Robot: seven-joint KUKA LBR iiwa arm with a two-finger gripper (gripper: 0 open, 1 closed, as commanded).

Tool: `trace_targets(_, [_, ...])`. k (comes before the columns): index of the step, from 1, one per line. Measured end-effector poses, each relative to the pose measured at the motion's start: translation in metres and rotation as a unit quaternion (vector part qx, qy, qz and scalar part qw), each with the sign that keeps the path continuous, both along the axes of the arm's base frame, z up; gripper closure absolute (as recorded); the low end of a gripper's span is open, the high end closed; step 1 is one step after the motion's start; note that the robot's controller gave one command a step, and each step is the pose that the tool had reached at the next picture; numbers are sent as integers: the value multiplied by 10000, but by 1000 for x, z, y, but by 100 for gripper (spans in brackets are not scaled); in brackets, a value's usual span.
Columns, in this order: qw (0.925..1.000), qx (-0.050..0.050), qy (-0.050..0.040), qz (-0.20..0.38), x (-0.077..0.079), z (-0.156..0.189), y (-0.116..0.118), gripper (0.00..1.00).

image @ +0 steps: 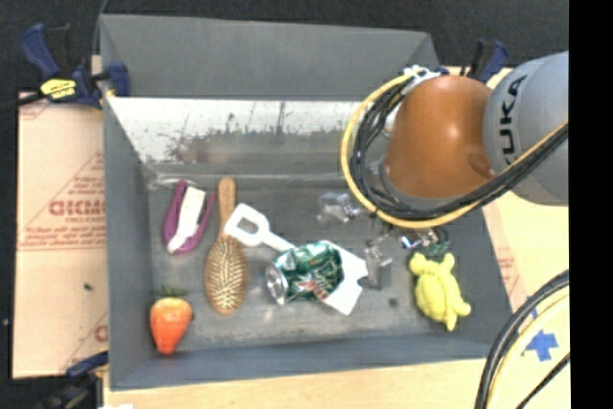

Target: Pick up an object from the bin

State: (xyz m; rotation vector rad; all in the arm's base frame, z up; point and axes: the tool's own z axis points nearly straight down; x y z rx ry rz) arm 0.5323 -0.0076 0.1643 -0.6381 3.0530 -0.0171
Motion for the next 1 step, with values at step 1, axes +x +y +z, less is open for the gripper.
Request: trace_targets(1, [9930,59,-35,-1178,2,-92,0,0])
